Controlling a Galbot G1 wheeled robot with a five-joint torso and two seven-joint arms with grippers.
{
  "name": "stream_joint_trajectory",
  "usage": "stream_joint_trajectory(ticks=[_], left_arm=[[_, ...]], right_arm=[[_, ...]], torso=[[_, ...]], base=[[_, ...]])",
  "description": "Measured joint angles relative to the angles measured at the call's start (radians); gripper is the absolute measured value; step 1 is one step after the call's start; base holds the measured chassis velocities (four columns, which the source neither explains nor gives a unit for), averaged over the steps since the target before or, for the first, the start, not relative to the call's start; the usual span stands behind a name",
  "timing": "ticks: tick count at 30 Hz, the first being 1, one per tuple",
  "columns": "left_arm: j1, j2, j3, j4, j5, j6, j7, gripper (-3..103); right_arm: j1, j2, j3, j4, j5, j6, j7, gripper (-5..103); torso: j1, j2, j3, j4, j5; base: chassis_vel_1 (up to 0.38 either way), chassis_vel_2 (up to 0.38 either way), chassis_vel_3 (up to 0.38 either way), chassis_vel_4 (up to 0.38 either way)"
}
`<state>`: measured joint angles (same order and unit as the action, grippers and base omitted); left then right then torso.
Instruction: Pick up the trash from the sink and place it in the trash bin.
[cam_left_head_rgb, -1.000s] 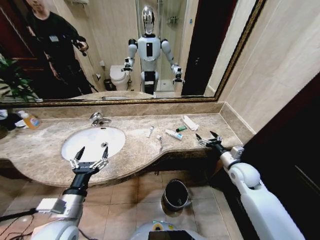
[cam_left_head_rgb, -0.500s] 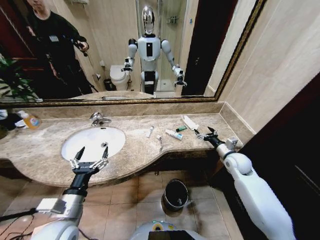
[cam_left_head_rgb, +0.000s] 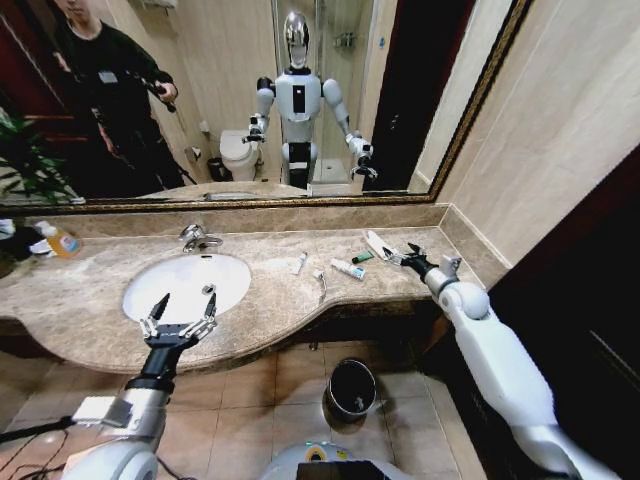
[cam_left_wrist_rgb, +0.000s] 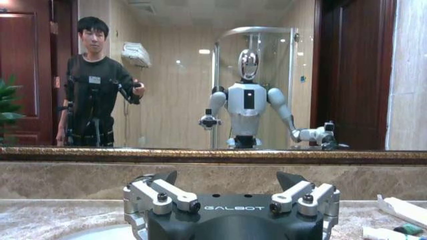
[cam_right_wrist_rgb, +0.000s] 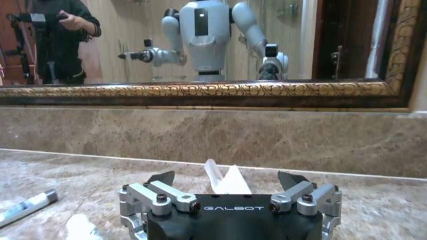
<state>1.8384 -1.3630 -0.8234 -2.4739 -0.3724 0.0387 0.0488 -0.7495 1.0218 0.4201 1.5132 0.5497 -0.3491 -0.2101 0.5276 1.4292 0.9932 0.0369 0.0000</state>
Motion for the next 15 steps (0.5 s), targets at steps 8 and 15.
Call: stream_joint_trajectory(ticks=[8, 15], left_arm=[[0.000, 0.000, 0.000, 0.000, 0.000, 0.000, 0.000, 100], [0.000, 0.000, 0.000, 0.000, 0.000, 0.000, 0.000, 100]], right_arm=[[0.140, 0.023, -0.094, -0.165, -0.008, -0.005, 0.007, 100], [0.199, 0.051, -0.122, -0.258, -0.012, -0.046, 0.004, 100]], torso=[[0.000, 0.000, 0.000, -0.0001, -0.0001], [0.000, 0.000, 0.000, 0.0001, 0.0000]], base=[[0.000, 0.000, 0.000, 0.000], [0.000, 0.000, 0.000, 0.000]])
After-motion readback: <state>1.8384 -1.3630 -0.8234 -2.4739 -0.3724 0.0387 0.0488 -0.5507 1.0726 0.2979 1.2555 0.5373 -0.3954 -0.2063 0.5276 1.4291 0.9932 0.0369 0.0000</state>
